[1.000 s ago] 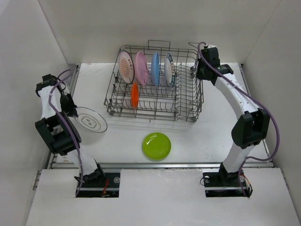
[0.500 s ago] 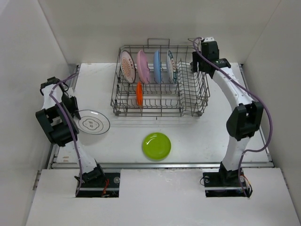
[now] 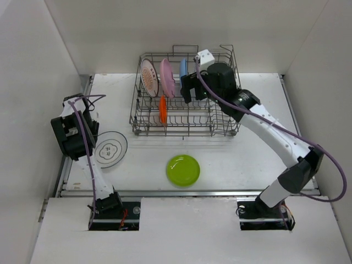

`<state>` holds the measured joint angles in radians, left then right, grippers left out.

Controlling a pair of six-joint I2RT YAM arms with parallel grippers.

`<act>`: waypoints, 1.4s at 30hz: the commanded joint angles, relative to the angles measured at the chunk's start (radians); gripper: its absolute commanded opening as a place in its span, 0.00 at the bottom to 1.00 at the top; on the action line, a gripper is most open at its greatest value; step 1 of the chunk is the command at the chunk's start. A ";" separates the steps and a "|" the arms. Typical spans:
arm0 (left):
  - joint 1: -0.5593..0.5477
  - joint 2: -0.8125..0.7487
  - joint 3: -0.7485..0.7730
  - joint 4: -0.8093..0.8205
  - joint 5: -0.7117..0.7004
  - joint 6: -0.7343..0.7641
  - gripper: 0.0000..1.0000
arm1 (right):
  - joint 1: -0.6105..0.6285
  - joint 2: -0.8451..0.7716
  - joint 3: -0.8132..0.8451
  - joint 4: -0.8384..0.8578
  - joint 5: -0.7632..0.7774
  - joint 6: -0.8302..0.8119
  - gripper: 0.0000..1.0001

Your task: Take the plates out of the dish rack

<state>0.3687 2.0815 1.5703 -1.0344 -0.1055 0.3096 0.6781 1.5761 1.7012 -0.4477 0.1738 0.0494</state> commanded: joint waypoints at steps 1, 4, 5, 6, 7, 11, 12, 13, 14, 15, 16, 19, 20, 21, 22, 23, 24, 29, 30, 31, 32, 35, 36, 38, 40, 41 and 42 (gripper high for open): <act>0.006 -0.026 0.007 -0.033 -0.066 0.013 0.37 | 0.015 0.106 0.004 0.041 -0.170 0.067 0.98; 0.006 -0.035 0.007 -0.024 -0.066 0.013 0.39 | 0.024 0.212 0.066 0.050 -0.264 0.124 0.96; 0.006 -0.035 -0.003 -0.024 -0.054 0.002 0.40 | 0.024 0.244 0.090 0.050 -0.264 0.138 0.95; 0.006 -0.044 -0.003 -0.024 -0.043 0.002 0.40 | 0.024 0.275 0.116 0.050 -0.264 0.167 0.93; 0.006 -0.044 -0.003 -0.024 -0.043 0.002 0.40 | 0.024 0.304 0.142 0.041 -0.278 0.178 0.87; 0.006 -0.089 -0.003 -0.036 0.000 -0.009 0.41 | 0.034 0.419 0.253 0.000 -0.324 0.208 0.79; 0.006 -0.101 -0.003 -0.045 0.000 -0.009 0.41 | 0.046 0.441 0.262 0.000 -0.324 0.208 0.78; 0.006 -0.125 -0.003 -0.046 0.010 -0.020 0.41 | 0.046 0.450 0.262 0.000 -0.333 0.222 0.78; 0.006 -0.136 -0.003 -0.046 0.010 -0.020 0.43 | 0.057 0.459 0.262 0.012 -0.333 0.237 0.77; 0.006 -0.147 0.006 -0.046 0.010 -0.029 0.43 | 0.057 0.482 0.262 0.012 -0.333 0.247 0.75; 0.006 -0.156 0.007 -0.055 0.010 -0.038 0.43 | 0.057 0.495 0.273 0.012 -0.333 0.265 0.73; 0.006 -0.181 0.017 -0.065 0.020 -0.038 0.44 | 0.067 0.547 0.296 0.012 -0.312 0.280 0.64; 0.006 -0.195 0.026 -0.065 0.020 -0.047 0.46 | 0.067 0.558 0.296 0.012 -0.298 0.280 0.59; 0.006 -0.208 0.027 -0.075 0.020 -0.047 0.46 | 0.067 0.568 0.311 0.012 -0.298 0.280 0.40; 0.006 -0.209 0.027 -0.075 0.020 -0.047 0.46 | 0.067 0.578 0.330 0.012 -0.298 0.280 0.27; 0.006 -0.224 0.036 -0.084 0.020 -0.047 0.47 | 0.067 0.578 0.330 -0.002 -0.298 0.280 0.17; 0.006 -0.238 0.036 -0.084 0.032 -0.047 0.47 | 0.067 0.578 0.342 -0.002 -0.298 0.280 0.02; 0.006 -0.261 0.014 -0.084 0.043 -0.038 0.48 | 0.067 0.480 0.342 -0.020 -0.251 0.257 0.00; 0.006 -0.270 0.004 -0.084 0.043 -0.038 0.48 | 0.067 0.463 0.342 -0.020 -0.250 0.257 0.00; 0.006 -0.282 0.004 -0.084 0.043 -0.038 0.48 | 0.077 0.449 0.351 -0.020 -0.238 0.257 0.00; 0.006 -0.282 0.004 -0.084 0.043 -0.038 0.48 | 0.077 0.434 0.368 -0.020 -0.225 0.257 0.00; 0.006 -0.293 0.013 -0.084 0.043 -0.038 0.48 | 0.086 0.378 0.399 -0.020 -0.168 0.257 0.00; 0.006 -0.293 0.028 -0.084 0.052 -0.038 0.48 | 0.095 0.351 0.399 -0.020 -0.151 0.248 0.00; 0.006 -0.293 0.040 -0.095 0.062 -0.038 0.49 | 0.095 0.320 0.399 -0.020 -0.126 0.236 0.00; 0.006 -0.293 0.040 -0.104 0.087 -0.038 0.49 | 0.107 0.280 0.385 -0.020 -0.108 0.224 0.00; 0.006 -0.302 0.040 -0.104 0.087 -0.038 0.49 | 0.118 0.269 0.368 -0.020 -0.108 0.215 0.00; 0.006 -0.302 0.028 -0.104 0.087 -0.038 0.49 | 0.118 0.260 0.348 -0.020 -0.096 0.214 0.00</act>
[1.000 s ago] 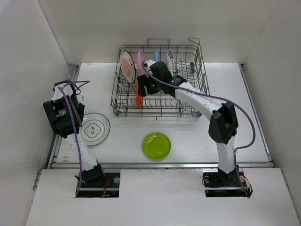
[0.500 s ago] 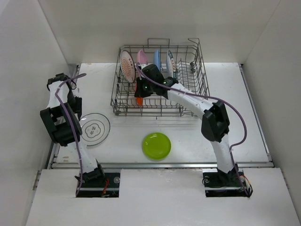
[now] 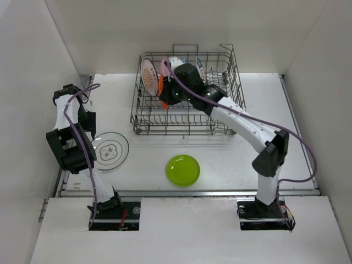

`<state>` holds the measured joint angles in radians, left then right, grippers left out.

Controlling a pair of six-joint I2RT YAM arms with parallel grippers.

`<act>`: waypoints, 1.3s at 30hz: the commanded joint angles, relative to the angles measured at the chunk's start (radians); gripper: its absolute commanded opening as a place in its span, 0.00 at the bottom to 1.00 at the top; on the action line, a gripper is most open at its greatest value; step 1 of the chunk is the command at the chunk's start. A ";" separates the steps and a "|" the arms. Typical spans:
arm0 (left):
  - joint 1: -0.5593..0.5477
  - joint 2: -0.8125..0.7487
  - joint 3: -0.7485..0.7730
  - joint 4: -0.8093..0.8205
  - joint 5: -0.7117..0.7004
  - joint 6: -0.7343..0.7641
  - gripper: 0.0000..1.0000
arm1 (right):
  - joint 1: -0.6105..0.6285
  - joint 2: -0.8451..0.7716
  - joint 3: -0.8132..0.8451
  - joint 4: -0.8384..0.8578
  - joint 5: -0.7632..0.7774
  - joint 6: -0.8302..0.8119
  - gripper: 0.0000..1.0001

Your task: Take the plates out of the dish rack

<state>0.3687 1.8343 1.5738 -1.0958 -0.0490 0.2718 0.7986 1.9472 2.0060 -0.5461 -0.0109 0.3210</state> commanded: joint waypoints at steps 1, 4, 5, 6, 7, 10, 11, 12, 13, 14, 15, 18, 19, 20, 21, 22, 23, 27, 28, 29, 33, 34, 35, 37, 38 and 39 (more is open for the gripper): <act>0.006 -0.055 0.014 -0.042 0.031 0.000 0.49 | -0.002 -0.129 0.043 0.078 0.103 -0.057 0.00; 0.006 -0.064 0.014 -0.033 0.043 0.000 0.49 | 0.017 -0.169 0.021 0.042 0.161 -0.069 0.00; 0.006 -0.064 0.014 -0.033 0.043 0.000 0.49 | 0.036 -0.198 0.020 0.025 0.176 -0.086 0.00; 0.006 -0.076 0.014 -0.044 0.066 0.000 0.49 | 0.051 -0.214 0.031 -0.001 0.192 -0.139 0.00; 0.006 -0.087 0.041 -0.053 0.077 0.000 0.49 | 0.088 -0.228 0.031 -0.064 0.227 -0.170 0.00; 0.006 -0.096 0.087 -0.065 0.130 -0.022 0.49 | 0.154 -0.277 -0.035 -0.234 0.301 -0.214 0.00; 0.006 -0.096 0.121 -0.078 0.146 -0.022 0.50 | 0.204 -0.277 -0.088 -0.282 0.325 -0.214 0.00; 0.006 -0.096 0.138 -0.090 0.161 -0.032 0.50 | 0.235 -0.292 -0.110 -0.329 0.337 -0.195 0.00; 0.006 -0.096 0.153 -0.090 0.184 -0.032 0.52 | 0.269 -0.292 -0.127 -0.380 0.356 -0.136 0.00; -0.004 -0.096 0.181 -0.101 0.184 -0.042 0.52 | 0.328 -0.292 -0.150 -0.482 0.394 -0.097 0.00; -0.004 -0.105 0.192 -0.101 0.193 -0.051 0.52 | 0.350 -0.292 -0.150 -0.536 0.411 -0.051 0.00; -0.031 -0.125 0.204 -0.101 0.204 -0.063 0.53 | 0.413 -0.258 -0.196 -0.728 0.420 0.163 0.00; -0.031 -0.125 0.204 -0.092 0.204 -0.063 0.53 | 0.433 -0.249 -0.208 -0.756 0.411 0.164 0.00; -0.031 -0.125 0.204 -0.092 0.204 -0.072 0.53 | 0.451 -0.238 -0.217 -0.776 0.411 0.218 0.00; -0.040 -0.135 0.204 -0.082 0.204 -0.072 0.53 | 0.483 -0.226 -0.217 -0.802 0.399 0.248 0.00; -0.040 -0.135 0.204 -0.082 0.204 -0.072 0.54 | 0.494 -0.200 -0.248 -0.802 0.399 0.271 0.00; -0.050 -0.135 0.204 -0.082 0.193 -0.072 0.54 | 0.495 -0.185 -0.263 -0.802 0.384 0.286 0.00; -0.059 -0.144 0.195 -0.082 0.193 -0.062 0.54 | 0.504 -0.084 -0.299 -0.793 0.449 0.313 0.00; -0.059 -0.144 0.195 -0.091 0.193 -0.053 0.54 | 0.504 -0.064 -0.299 -0.770 0.460 0.313 0.00; -0.059 -0.155 0.186 -0.092 0.193 -0.052 0.54 | 0.504 -0.032 -0.299 -0.747 0.448 0.296 0.00; -0.059 -0.167 0.163 -0.082 0.160 -0.031 0.56 | 0.504 -0.001 -0.308 -0.683 0.411 0.279 0.00; -0.059 -0.167 0.163 -0.082 0.150 -0.031 0.56 | 0.504 -0.001 -0.308 -0.683 0.411 0.270 0.01; -0.059 -0.167 0.163 -0.082 0.138 -0.020 0.56 | 0.504 -0.001 -0.308 -0.654 0.384 0.259 0.08; -0.059 -0.167 0.154 -0.082 0.138 -0.011 0.56 | 0.504 -0.001 -0.293 -0.643 0.373 0.241 0.16; -0.059 -0.167 0.153 -0.082 0.138 -0.011 0.56 | 0.504 -0.001 -0.283 -0.643 0.355 0.240 0.33; -0.059 -0.167 0.153 -0.082 0.138 -0.011 0.57 | 0.504 -0.001 -0.264 -0.643 0.327 0.230 0.38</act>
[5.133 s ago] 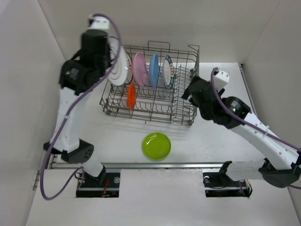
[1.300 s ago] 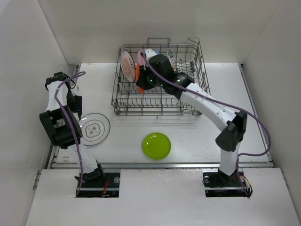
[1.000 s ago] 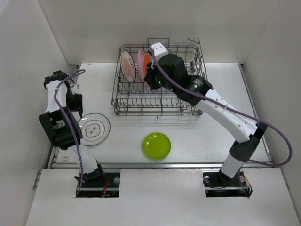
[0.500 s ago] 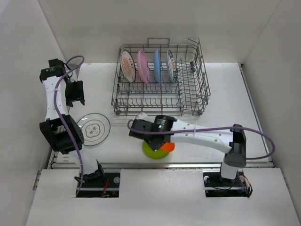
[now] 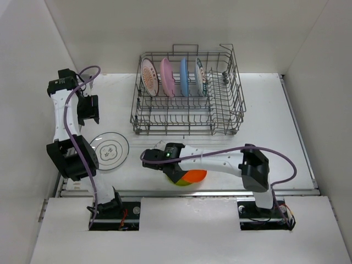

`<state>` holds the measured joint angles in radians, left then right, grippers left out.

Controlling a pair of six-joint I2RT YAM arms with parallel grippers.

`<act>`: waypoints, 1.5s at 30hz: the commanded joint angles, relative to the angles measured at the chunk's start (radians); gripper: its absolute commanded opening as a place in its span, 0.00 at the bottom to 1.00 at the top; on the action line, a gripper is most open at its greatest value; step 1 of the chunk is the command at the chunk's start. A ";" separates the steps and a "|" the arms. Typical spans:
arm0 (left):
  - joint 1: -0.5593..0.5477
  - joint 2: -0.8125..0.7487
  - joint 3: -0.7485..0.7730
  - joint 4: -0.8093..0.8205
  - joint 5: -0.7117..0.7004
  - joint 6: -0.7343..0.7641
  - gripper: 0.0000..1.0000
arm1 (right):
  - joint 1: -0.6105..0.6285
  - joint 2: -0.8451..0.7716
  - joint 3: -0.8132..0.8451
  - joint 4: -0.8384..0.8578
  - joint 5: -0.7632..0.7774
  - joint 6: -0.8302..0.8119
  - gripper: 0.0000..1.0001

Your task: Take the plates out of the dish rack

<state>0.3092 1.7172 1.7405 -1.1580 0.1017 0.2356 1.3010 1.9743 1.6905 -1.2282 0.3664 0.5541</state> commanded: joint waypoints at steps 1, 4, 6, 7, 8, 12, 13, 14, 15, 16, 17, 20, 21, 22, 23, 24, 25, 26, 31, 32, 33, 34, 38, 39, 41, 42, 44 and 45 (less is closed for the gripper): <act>0.001 -0.050 -0.013 -0.020 -0.013 0.025 0.57 | 0.001 -0.028 0.052 0.039 -0.063 -0.013 0.43; -0.009 -0.050 -0.004 -0.020 -0.013 0.025 0.57 | 0.011 -0.028 0.096 0.039 -0.102 -0.037 0.63; -0.022 -0.050 -0.004 -0.020 -0.013 0.025 0.57 | 0.011 -0.040 0.130 0.039 -0.112 -0.057 0.69; -0.022 -0.041 0.005 -0.029 -0.013 0.025 0.57 | 0.011 -0.052 0.173 0.030 -0.125 -0.057 0.69; -0.038 -0.041 0.005 -0.029 -0.022 0.025 0.58 | 0.011 -0.069 0.195 0.030 -0.126 -0.068 0.70; -0.107 -0.010 0.065 -0.048 -0.034 0.034 0.60 | -0.045 -0.120 0.287 0.030 -0.135 -0.068 0.72; -0.145 -0.010 0.085 -0.048 -0.034 0.034 0.62 | -0.060 -0.133 0.299 0.050 -0.135 -0.068 0.72; -0.168 0.005 0.135 -0.057 -0.034 0.034 0.62 | -0.100 -0.149 0.310 0.062 -0.144 -0.068 0.72; -0.214 0.025 0.166 -0.057 -0.034 0.034 0.63 | -0.126 -0.185 0.320 0.078 -0.144 -0.068 0.72; -0.237 0.038 0.200 -0.057 -0.034 0.034 0.63 | -0.153 -0.205 0.321 0.094 -0.144 -0.068 0.72; -0.258 0.051 0.276 -0.048 -0.043 0.034 0.63 | -0.187 -0.224 0.321 0.128 -0.153 -0.068 0.72; -0.347 0.111 0.384 0.024 -0.086 -0.036 0.63 | -0.350 -0.291 0.330 0.200 -0.153 -0.068 0.72; -0.369 0.126 0.449 0.085 -0.086 -0.054 0.62 | -0.437 -0.317 0.315 0.220 -0.127 -0.068 0.72; -0.390 0.142 0.480 0.118 -0.095 -0.068 0.62 | -0.481 -0.327 0.299 0.240 -0.116 -0.068 0.72; -0.433 0.175 0.507 0.151 -0.096 -0.081 0.62 | -0.527 -0.327 0.299 0.260 -0.116 -0.080 0.72; -0.455 0.186 0.536 0.234 -0.111 -0.081 0.63 | -0.611 -0.337 0.282 0.307 -0.094 -0.094 0.72; -0.476 0.196 0.536 0.285 -0.140 -0.091 0.65 | -0.653 -0.338 0.264 0.334 -0.093 -0.094 0.72; -0.498 0.220 0.536 0.334 -0.186 -0.110 0.68 | -0.696 -0.338 0.264 0.358 -0.084 -0.094 0.72; -0.620 0.346 0.620 0.496 -0.459 -0.038 0.70 | -0.877 -0.316 0.255 0.475 -0.118 -0.115 0.72; -0.630 0.366 0.620 0.521 -0.489 -0.038 0.71 | -0.890 -0.305 0.255 0.475 -0.118 -0.115 0.72; -0.639 0.405 0.629 0.543 -0.517 -0.038 0.71 | -0.890 -0.295 0.255 0.486 -0.129 -0.141 0.72; -0.651 0.426 0.630 0.564 -0.577 -0.029 0.72 | -0.904 -0.295 0.255 0.486 -0.129 -0.151 0.72; -0.662 0.516 0.657 0.679 -0.769 -0.018 0.72 | -0.925 -0.295 0.242 0.486 -0.106 -0.177 0.72; -0.662 0.527 0.657 0.692 -0.799 -0.018 0.70 | -0.925 -0.295 0.242 0.486 -0.106 -0.177 0.72; -0.662 0.538 0.657 0.692 -0.830 -0.018 0.68 | -0.925 -0.305 0.233 0.496 -0.106 -0.187 0.72; -0.662 0.538 0.657 0.692 -0.820 -0.031 0.68 | -0.925 -0.305 0.212 0.496 -0.106 -0.187 0.72; -0.662 0.538 0.646 0.663 -0.727 -0.044 0.66 | -0.925 -0.315 0.196 0.496 -0.118 -0.187 0.72; -0.662 0.538 0.637 0.621 -0.691 -0.053 0.62 | -0.925 -0.315 0.184 0.496 -0.127 -0.187 0.72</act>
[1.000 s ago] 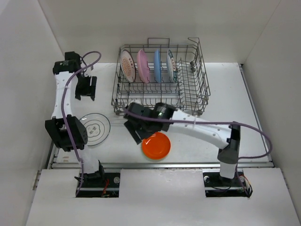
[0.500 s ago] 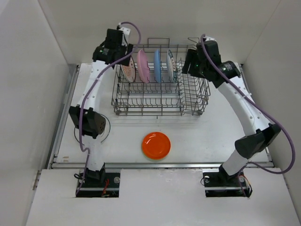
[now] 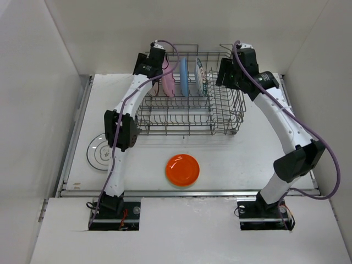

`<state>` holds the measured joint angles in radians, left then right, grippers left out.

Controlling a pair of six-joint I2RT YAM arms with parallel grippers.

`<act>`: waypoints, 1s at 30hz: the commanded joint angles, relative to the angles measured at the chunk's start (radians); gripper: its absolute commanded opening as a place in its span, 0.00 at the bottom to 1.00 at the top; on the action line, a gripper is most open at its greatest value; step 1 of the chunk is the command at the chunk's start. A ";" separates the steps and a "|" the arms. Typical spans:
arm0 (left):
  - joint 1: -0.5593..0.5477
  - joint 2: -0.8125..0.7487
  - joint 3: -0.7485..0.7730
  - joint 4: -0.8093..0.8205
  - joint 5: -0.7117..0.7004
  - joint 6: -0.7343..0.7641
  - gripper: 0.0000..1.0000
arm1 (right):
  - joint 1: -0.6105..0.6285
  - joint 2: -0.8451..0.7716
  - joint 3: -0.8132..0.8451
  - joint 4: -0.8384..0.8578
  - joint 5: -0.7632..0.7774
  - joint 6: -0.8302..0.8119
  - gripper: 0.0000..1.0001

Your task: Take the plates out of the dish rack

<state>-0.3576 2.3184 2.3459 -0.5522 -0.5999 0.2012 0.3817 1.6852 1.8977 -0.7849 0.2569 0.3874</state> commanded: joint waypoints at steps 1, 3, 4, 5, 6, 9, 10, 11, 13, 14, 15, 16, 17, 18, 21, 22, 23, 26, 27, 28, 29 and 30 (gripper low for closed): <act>0.005 -0.051 0.032 -0.003 0.029 -0.019 0.59 | -0.006 -0.025 -0.023 0.053 -0.018 -0.021 0.72; 0.014 -0.039 0.013 -0.050 0.044 -0.066 0.51 | -0.006 -0.025 -0.023 0.053 -0.018 -0.021 0.72; 0.014 -0.039 0.000 -0.066 0.054 -0.080 0.48 | -0.006 -0.025 -0.014 0.040 -0.018 -0.021 0.72; 0.014 -0.028 0.000 -0.080 0.072 -0.094 0.44 | -0.006 -0.016 -0.014 0.039 -0.018 -0.021 0.72; 0.028 -0.028 0.000 -0.093 0.118 -0.118 0.34 | -0.006 -0.016 -0.014 0.039 -0.018 -0.021 0.72; 0.049 -0.039 0.000 -0.127 0.166 -0.157 0.17 | -0.006 -0.027 -0.035 0.039 -0.009 -0.021 0.72; 0.049 -0.039 0.000 -0.138 0.178 -0.180 0.05 | -0.006 -0.039 -0.046 0.050 -0.008 -0.021 0.72; 0.049 -0.056 0.000 -0.138 0.189 -0.192 0.00 | -0.006 -0.039 -0.078 0.065 0.004 -0.021 0.72; 0.049 -0.091 0.000 -0.138 0.231 -0.212 0.00 | -0.006 -0.064 -0.116 0.084 0.004 -0.021 0.72; 0.049 -0.106 0.000 -0.138 0.247 -0.232 0.00 | -0.006 -0.079 -0.153 0.102 0.018 -0.021 0.72; 0.049 -0.120 0.009 -0.126 0.258 -0.243 0.00 | -0.006 -0.090 -0.167 0.102 0.030 -0.021 0.72; 0.049 -0.151 0.009 -0.126 0.268 -0.252 0.00 | -0.006 -0.090 -0.176 0.113 0.030 -0.021 0.72; 0.049 -0.162 0.009 -0.111 0.269 -0.252 0.00 | -0.006 -0.090 -0.177 0.113 0.030 -0.021 0.72; 0.049 -0.162 0.036 -0.110 0.269 -0.262 0.00 | -0.006 -0.090 -0.186 0.113 0.030 -0.021 0.72; 0.049 -0.186 0.090 -0.121 0.256 -0.250 0.00 | -0.006 -0.099 -0.196 0.137 -0.013 -0.021 0.72; 0.049 -0.198 0.090 -0.121 0.256 -0.240 0.00 | -0.006 -0.113 -0.207 0.138 -0.022 -0.021 0.72; 0.049 -0.208 0.102 -0.121 0.256 -0.221 0.00 | -0.006 -0.125 -0.207 0.150 -0.022 -0.021 0.72; 0.049 -0.237 0.102 -0.121 0.267 -0.200 0.00 | 0.005 -0.136 -0.227 0.161 -0.012 -0.021 0.72; 0.049 -0.250 0.102 -0.121 0.281 -0.188 0.00 | 0.020 -0.136 -0.227 0.161 -0.001 -0.021 0.72; 0.049 -0.251 0.102 -0.108 0.281 -0.187 0.00 | 0.038 -0.136 -0.217 0.161 0.021 -0.021 0.72; 0.049 -0.261 0.102 -0.098 0.281 -0.187 0.00 | 0.048 -0.127 -0.204 0.151 0.030 -0.033 0.72; 0.049 -0.272 0.102 -0.086 0.281 -0.178 0.00 | 0.048 -0.127 -0.195 0.151 0.030 -0.033 0.72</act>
<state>-0.3008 2.2147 2.3718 -0.7021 -0.3660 -0.0177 0.4007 1.5852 1.6703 -0.6868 0.2626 0.3721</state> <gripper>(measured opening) 0.054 0.715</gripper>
